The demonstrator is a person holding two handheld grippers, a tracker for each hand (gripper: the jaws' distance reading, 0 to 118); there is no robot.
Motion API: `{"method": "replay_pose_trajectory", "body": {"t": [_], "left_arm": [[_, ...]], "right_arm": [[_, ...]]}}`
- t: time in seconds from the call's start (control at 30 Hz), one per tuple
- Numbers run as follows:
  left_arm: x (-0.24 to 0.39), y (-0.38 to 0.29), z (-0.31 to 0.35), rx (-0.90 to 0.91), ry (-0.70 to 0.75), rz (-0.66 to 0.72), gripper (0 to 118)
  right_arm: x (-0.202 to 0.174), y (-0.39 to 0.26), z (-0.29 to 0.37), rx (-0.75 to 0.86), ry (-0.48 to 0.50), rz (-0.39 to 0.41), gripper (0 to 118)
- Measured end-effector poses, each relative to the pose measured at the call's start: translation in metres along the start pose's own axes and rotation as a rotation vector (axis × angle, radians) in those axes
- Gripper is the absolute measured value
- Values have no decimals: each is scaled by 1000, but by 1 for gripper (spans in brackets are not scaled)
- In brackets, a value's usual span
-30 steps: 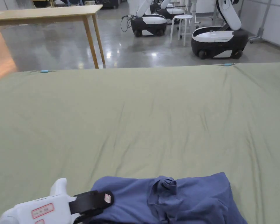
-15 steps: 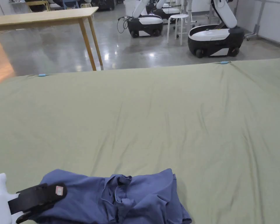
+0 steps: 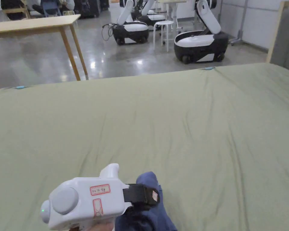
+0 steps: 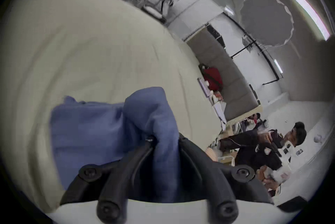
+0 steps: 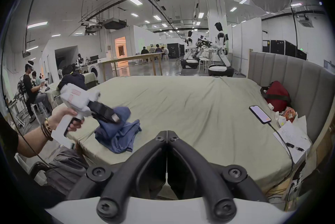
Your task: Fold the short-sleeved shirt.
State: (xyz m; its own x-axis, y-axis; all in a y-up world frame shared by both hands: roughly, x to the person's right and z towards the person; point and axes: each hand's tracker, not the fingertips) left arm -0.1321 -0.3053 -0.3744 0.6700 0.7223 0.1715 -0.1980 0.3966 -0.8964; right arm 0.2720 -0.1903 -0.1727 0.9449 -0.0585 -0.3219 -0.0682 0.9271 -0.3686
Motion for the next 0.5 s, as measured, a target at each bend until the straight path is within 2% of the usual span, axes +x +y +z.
{"method": "replay_pose_trajectory", "body": {"t": [0.1, 0.13, 0.17, 0.27, 0.3, 0.33, 0.4, 0.5], "left_arm": [[-11, -4, -26, -4, 38, 12, 16], [-15, -5, -28, -4, 23, 17, 27], [-16, -7, -29, 1, -36, 39, 50], [-16, -8, -29, -28, -212, 91, 68], [-12, -6, -26, -31, -199, 84, 81], [-7, -3, -22, -33, -179, 83, 86], [-3, 2, -6, -21, -160, 111, 86], [8, 6, 39, 119, -242, 97, 86]], "right_arm": [[10, -2, 8, 5, -18, -17, 1], [13, -3, 10, 6, -23, -19, 1], [16, -4, 11, 7, -27, -18, 1], [21, -6, 12, 1, -44, -23, 1], [22, -7, 11, -2, -46, -24, 1], [23, -8, 10, -4, -50, -25, 1], [22, -8, 9, -7, -53, -27, 1], [21, -8, 7, -9, -42, -35, 1]]}}
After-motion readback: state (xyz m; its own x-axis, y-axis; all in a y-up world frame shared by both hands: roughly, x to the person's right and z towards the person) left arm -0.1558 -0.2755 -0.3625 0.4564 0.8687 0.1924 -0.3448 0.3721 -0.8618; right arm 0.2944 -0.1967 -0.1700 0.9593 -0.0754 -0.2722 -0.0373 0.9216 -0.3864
